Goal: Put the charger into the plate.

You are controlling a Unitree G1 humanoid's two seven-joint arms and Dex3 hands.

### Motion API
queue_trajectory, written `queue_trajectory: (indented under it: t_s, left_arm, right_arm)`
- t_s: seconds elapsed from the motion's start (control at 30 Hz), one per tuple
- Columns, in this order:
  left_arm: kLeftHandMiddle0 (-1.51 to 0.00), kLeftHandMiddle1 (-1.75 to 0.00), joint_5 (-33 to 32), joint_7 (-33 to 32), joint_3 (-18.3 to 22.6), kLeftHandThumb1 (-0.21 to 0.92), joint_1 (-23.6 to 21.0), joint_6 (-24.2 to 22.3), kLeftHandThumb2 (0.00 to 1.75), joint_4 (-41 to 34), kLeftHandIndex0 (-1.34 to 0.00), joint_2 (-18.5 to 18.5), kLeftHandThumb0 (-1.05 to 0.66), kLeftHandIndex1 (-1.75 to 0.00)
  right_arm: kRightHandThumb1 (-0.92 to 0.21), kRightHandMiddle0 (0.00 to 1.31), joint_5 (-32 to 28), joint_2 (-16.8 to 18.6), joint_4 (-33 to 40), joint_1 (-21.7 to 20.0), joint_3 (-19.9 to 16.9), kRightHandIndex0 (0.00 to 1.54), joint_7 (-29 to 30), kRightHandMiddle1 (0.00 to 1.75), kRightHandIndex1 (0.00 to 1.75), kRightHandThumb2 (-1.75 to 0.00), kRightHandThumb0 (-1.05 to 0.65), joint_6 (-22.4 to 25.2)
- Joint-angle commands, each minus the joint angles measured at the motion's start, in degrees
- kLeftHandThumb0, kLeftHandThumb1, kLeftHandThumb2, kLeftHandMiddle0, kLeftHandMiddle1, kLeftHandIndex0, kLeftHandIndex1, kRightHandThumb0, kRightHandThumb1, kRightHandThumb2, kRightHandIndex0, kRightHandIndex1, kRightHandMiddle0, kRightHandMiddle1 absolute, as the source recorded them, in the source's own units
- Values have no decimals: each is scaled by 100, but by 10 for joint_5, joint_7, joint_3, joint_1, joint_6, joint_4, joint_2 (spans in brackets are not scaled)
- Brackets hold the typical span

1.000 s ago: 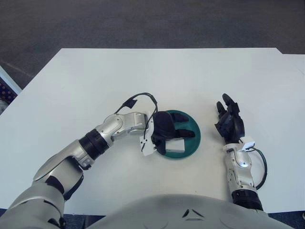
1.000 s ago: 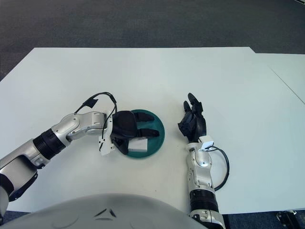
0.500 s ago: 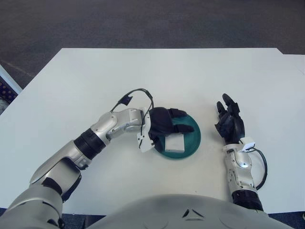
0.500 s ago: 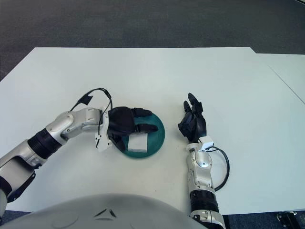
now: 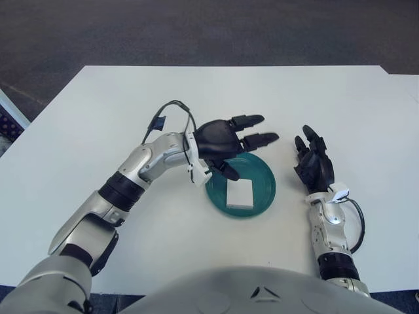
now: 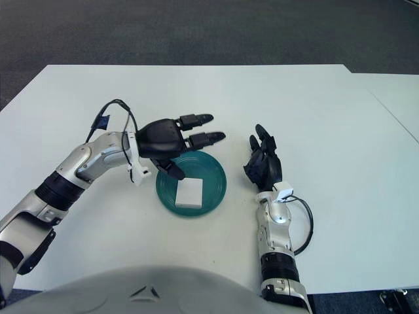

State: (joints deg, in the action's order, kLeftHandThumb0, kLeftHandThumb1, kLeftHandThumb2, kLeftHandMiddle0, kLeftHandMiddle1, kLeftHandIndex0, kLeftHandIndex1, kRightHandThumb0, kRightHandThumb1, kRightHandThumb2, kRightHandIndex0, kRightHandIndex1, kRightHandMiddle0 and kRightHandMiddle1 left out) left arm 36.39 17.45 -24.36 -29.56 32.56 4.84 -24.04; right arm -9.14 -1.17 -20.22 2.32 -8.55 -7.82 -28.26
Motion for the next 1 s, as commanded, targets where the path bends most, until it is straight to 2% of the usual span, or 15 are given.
queue_trajectory:
  t_s: [0.0,0.17,0.3,0.37,0.43,0.5,0.57,0.67,0.77,0.83,0.97]
  left_arm:
    - [0,0,-37,-7,27,92,16,-30,77,6,0,12,-105,0]
    - [0,0,-87,-11,58,92,38,-45,79,-8,0,17,-105,0]
    - [0,0,-148,19,86,92,69,-74,80,-59,0,7,-105,0]
    - [0,0,-188,47,102,92,90,-123,80,-108,0,4,-105,0]
    - [0,0,-217,52,109,92,96,-178,81,-114,0,27,-105,0]
    - [0,0,-267,37,127,92,85,-199,84,-64,0,65,-105,0]
    - [0,0,-312,32,150,92,65,-193,88,10,0,89,-105,0]
    - [0,0,-404,28,191,92,66,-233,93,68,0,148,-105,0]
    - [0,0,-485,9,227,92,102,-290,95,44,0,195,-105,0]
    - [0,0,-524,-2,249,92,130,-320,95,23,0,213,-105,0]
    - [0,0,-552,-24,265,92,156,-355,91,-7,0,234,-105,0]
  right_arm:
    - [-92,0,-5,11,-38,26,-1,14,1,39,1,-102,-92,14]
    - [-92,0,-9,12,-31,29,1,14,-5,40,1,-100,-92,20]
    - [-92,0,-15,15,-35,27,0,13,-8,38,0,-99,-93,28]
    - [-92,0,-18,18,-45,25,-3,12,-6,37,0,-98,-93,29]
    - [-92,0,-17,20,-46,25,-4,12,-2,36,0,-98,-93,29]
    - [-92,0,-10,22,-41,28,-2,13,4,36,1,-98,-93,25]
    - [-92,0,-4,22,-37,31,0,13,8,37,1,-99,-93,23]
    - [-92,0,5,21,-36,33,4,14,12,38,1,-100,-92,19]
    - [-92,0,10,20,-29,37,8,15,14,39,1,-101,-91,18]
    - [-92,0,13,21,-25,41,10,16,16,40,2,-102,-91,16]
    - [-92,0,16,20,-22,44,12,18,14,42,2,-103,-91,10]
